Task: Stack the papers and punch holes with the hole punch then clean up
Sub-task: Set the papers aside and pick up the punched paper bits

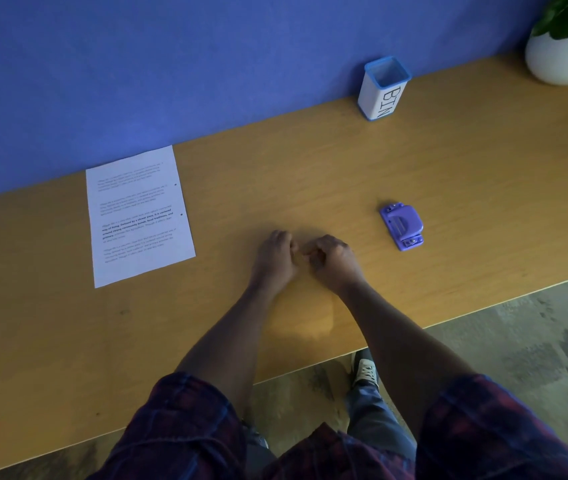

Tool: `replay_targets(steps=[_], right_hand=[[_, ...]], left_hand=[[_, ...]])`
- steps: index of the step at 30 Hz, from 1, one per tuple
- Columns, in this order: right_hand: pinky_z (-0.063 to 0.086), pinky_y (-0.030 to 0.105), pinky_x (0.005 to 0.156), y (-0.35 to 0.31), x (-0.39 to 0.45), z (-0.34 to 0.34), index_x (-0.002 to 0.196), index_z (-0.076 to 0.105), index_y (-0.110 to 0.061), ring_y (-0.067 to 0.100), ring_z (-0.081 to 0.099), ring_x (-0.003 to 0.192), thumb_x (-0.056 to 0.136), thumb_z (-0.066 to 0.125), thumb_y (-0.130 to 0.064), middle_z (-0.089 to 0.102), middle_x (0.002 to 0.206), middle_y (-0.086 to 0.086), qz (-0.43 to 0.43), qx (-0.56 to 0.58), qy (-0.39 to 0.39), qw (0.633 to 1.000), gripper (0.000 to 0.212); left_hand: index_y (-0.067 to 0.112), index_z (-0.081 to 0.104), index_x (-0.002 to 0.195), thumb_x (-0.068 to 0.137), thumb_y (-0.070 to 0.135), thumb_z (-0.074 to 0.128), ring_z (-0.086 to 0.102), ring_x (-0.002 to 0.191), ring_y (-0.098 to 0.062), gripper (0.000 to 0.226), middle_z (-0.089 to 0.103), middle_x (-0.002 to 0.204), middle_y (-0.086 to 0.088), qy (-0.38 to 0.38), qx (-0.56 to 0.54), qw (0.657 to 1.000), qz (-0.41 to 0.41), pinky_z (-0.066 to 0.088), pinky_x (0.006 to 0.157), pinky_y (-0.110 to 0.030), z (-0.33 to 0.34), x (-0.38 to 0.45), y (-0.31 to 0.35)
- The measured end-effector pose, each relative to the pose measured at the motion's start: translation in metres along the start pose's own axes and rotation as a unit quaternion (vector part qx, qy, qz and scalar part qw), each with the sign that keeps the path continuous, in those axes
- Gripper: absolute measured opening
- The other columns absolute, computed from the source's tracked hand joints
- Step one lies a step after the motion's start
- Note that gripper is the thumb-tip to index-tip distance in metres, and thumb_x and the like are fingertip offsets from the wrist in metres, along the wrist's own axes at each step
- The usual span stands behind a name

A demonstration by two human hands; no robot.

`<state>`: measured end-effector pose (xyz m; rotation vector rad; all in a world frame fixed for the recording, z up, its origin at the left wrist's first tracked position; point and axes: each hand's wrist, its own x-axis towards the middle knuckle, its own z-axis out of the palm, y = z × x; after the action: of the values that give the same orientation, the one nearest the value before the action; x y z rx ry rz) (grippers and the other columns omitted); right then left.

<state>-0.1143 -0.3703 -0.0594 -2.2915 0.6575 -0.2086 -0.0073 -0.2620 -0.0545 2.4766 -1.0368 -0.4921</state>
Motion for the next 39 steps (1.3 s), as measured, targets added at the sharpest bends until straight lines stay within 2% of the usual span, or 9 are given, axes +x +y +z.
replay_targets(steps=[5, 11, 16, 21, 28, 30, 33, 36, 39], right_hand=[[0.055, 0.033, 0.081, -0.002, 0.001, 0.002, 0.084, 0.072, -0.021, 0.017, 0.066, 0.089, 0.078, 0.055, -0.002, 0.07, 0.093, -0.002, 0.009, 0.0, 0.003, 1.0, 0.026], [0.054, 0.034, 0.082, -0.003, 0.001, 0.002, 0.09, 0.074, -0.02, 0.021, 0.065, 0.095, 0.084, 0.057, -0.003, 0.069, 0.101, 0.001, 0.012, -0.032, -0.009, 0.999, 0.024], [0.054, 0.039, 0.082, -0.008, -0.002, 0.002, 0.102, 0.07, -0.015, 0.029, 0.062, 0.105, 0.088, 0.057, -0.007, 0.065, 0.108, 0.007, -0.076, -0.163, -0.036, 0.983, 0.022], [0.056, 0.038, 0.074, -0.02, 0.002, 0.003, 0.114, 0.064, -0.009, 0.029, 0.067, 0.092, 0.09, 0.048, -0.011, 0.065, 0.107, 0.011, -0.179, -0.32, -0.075, 0.927, 0.029], [0.056, 0.038, 0.076, -0.023, 0.011, 0.014, 0.125, 0.053, -0.007, 0.028, 0.063, 0.097, 0.084, 0.06, -0.022, 0.057, 0.115, 0.015, -0.112, -0.371, -0.153, 0.909, 0.045], [0.054, 0.038, 0.084, -0.018, 0.015, 0.009, 0.128, 0.052, -0.007, 0.03, 0.059, 0.105, 0.081, 0.06, -0.022, 0.054, 0.12, 0.015, -0.108, -0.348, -0.172, 0.915, 0.049], [0.045, 0.038, 0.095, -0.011, 0.02, -0.002, 0.121, 0.057, -0.001, 0.035, 0.052, 0.117, 0.088, 0.056, -0.018, 0.053, 0.124, 0.02, -0.01, -0.203, -0.152, 0.967, 0.037], [0.04, 0.032, 0.083, -0.005, 0.022, -0.007, 0.105, 0.06, 0.0, 0.036, 0.057, 0.109, 0.092, 0.051, -0.01, 0.061, 0.113, 0.022, 0.13, -0.029, -0.052, 0.99, 0.018], [0.043, 0.032, 0.082, -0.004, 0.02, -0.009, 0.096, 0.063, -0.003, 0.032, 0.062, 0.101, 0.089, 0.052, -0.004, 0.069, 0.105, 0.016, 0.137, 0.019, -0.027, 0.99, 0.013]], left_hand=[[0.003, 0.058, 0.086, 0.086, -0.001, 0.054, 0.056, 0.081, -0.028, 0.006, 0.06, 0.085, -0.008, -0.011, -0.122, 0.989, -0.078, 0.035, 0.066, -0.028, -0.016, 0.004, -0.002], [0.004, 0.066, 0.086, 0.085, 0.002, 0.058, 0.061, 0.084, -0.025, 0.009, 0.07, 0.091, -0.009, -0.019, -0.129, 0.987, -0.093, 0.041, 0.068, -0.025, -0.023, 0.007, -0.002], [0.011, 0.07, 0.087, 0.085, 0.009, 0.062, 0.063, 0.085, -0.02, 0.008, 0.072, 0.09, -0.003, -0.038, -0.147, 0.981, -0.123, 0.044, 0.071, -0.024, -0.029, 0.013, -0.004], [0.014, 0.069, 0.087, 0.081, 0.01, 0.072, 0.062, 0.077, -0.01, 0.008, 0.069, 0.083, 0.004, -0.049, -0.179, 0.971, -0.153, 0.045, 0.06, -0.019, -0.029, 0.013, -0.008], [0.021, 0.067, 0.079, 0.082, 0.01, 0.073, 0.062, 0.074, -0.004, 0.013, 0.068, 0.079, 0.009, -0.049, -0.209, 0.962, -0.166, 0.041, 0.055, -0.014, -0.026, 0.008, -0.013], [0.024, 0.066, 0.072, 0.081, 0.008, 0.074, 0.062, 0.073, -0.007, 0.02, 0.068, 0.076, 0.01, -0.035, -0.218, 0.961, -0.167, 0.045, 0.058, -0.016, -0.023, 0.008, -0.014], [0.021, 0.067, 0.069, 0.075, 0.003, 0.076, 0.064, 0.077, -0.014, 0.021, 0.074, 0.081, -0.001, -0.018, -0.24, 0.957, -0.161, 0.05, 0.07, -0.024, -0.019, 0.008, -0.014], [0.02, 0.066, 0.068, 0.072, -0.003, 0.076, 0.065, 0.078, -0.015, 0.026, 0.074, 0.081, -0.005, -0.011, -0.27, 0.95, -0.156, 0.052, 0.073, -0.027, -0.018, 0.008, -0.015], [0.019, 0.07, 0.072, 0.072, 0.0, 0.079, 0.065, 0.075, -0.012, 0.022, 0.075, 0.081, -0.006, -0.012, -0.282, 0.948, -0.15, 0.051, 0.072, -0.025, -0.016, 0.008, -0.018]])
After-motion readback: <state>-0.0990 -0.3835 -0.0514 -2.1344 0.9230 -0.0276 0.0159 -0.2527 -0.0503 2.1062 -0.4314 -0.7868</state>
